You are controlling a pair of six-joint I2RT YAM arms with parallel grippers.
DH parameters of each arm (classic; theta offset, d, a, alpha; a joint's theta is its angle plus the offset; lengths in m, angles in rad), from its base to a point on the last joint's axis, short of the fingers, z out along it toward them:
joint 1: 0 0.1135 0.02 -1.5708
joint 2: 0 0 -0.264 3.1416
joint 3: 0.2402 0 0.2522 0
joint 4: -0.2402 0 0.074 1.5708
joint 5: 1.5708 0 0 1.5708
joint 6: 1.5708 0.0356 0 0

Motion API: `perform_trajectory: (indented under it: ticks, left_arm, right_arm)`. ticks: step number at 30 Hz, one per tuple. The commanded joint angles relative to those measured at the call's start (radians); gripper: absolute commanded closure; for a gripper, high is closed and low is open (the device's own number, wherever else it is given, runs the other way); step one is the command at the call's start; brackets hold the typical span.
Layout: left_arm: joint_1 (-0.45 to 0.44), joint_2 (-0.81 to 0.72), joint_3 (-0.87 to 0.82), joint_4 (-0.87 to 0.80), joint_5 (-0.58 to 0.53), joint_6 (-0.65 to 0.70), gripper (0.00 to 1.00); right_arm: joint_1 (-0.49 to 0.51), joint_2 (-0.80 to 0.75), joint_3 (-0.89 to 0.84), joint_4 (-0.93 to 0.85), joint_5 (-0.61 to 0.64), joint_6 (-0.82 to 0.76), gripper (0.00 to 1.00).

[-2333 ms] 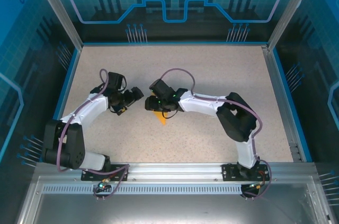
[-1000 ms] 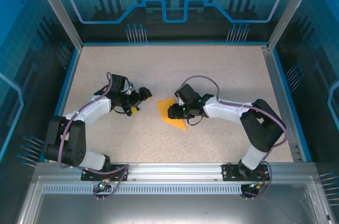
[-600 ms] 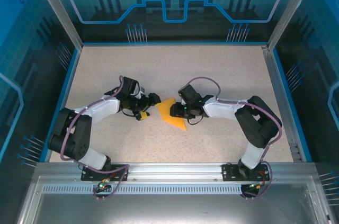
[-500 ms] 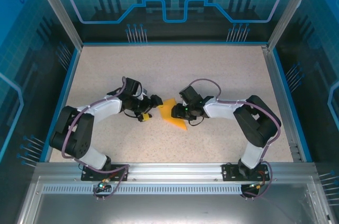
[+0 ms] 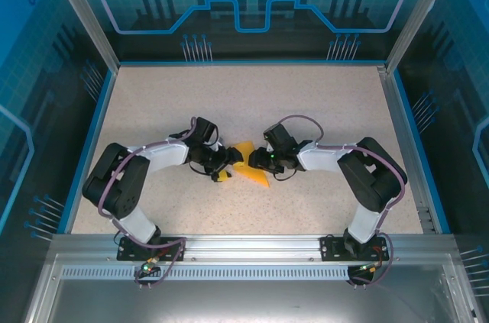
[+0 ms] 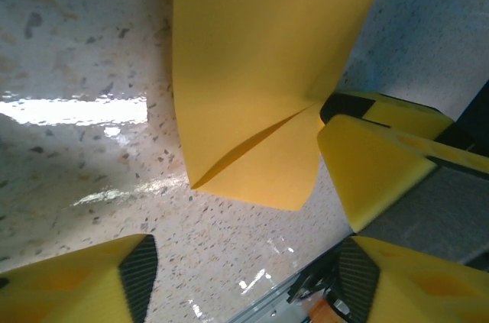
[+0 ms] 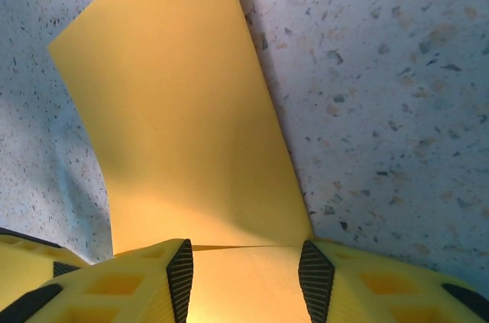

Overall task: Fold a paper plane with a square sheet of paper (pick it up from the middle)
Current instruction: Fold the wing for the fifth time at the center of the table.

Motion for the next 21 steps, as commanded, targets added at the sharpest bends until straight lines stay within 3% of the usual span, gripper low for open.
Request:
perform_trajectory:
  ticks: [1, 6, 13, 16, 21]
  left_arm:
    - [-0.009, 0.037, 0.034, 0.022, 0.029, -0.029, 0.4]
    - [-0.013, 0.065, 0.053, 0.027, 0.03, -0.028, 0.51]
    - [-0.017, 0.095, 0.062, 0.038, 0.034, -0.028, 0.57]
    - [-0.017, 0.097, 0.063, 0.035, 0.033, -0.025, 0.57]
    - [-0.017, 0.077, 0.047, -0.007, -0.009, -0.011, 0.47]
  right_arm:
    - [-0.015, 0.037, -0.049, -0.034, 0.014, 0.015, 0.54]
    - [-0.022, 0.037, -0.056, -0.028, 0.006, 0.013, 0.54]
    - [-0.029, 0.025, -0.056, -0.02, 0.0, 0.006, 0.54]
    - [-0.034, 0.021, -0.054, -0.026, 0.0, 0.001, 0.54]
    - [-0.039, 0.02, -0.057, -0.031, 0.006, -0.001, 0.54]
